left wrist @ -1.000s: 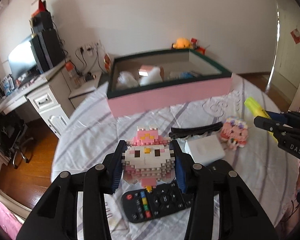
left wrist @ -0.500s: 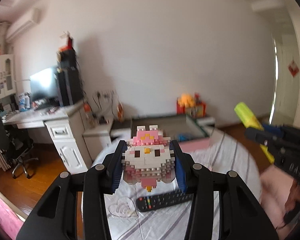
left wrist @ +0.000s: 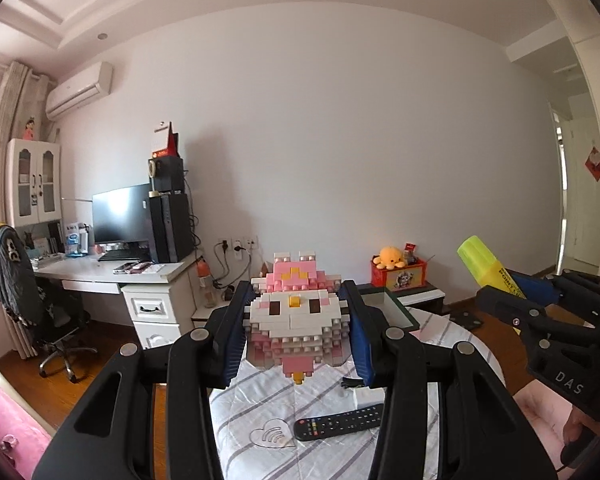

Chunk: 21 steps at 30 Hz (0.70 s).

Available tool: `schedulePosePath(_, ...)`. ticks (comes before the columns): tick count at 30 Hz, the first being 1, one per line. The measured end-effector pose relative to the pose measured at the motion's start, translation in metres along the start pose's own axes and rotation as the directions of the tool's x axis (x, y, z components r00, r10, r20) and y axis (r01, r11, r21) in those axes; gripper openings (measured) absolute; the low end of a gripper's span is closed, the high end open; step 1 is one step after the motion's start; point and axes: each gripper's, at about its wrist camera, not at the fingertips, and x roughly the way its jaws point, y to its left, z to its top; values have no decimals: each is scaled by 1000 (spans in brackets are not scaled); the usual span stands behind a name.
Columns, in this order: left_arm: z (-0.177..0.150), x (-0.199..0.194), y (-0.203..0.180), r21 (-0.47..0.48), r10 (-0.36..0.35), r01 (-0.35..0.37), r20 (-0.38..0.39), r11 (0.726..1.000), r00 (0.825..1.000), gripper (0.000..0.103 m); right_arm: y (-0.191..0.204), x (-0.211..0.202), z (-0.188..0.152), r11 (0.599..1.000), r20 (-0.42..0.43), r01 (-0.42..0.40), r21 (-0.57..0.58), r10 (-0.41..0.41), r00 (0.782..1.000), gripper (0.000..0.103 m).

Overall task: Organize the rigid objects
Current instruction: 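Lift the block figure and highlighter and carry them over the pink box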

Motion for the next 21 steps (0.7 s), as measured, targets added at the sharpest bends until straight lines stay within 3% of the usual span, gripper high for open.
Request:
schedulePosePath(12,6,34,-3,30,40,-39,-27,999,999,45,-12,21,5,1000,-6,0,-5,0,1000,27)
schedulePosePath(21,5,133,-16,53,-18,26,-132,998,991,45,-51,81,5,1000,-54,18,15,-17,998,27)
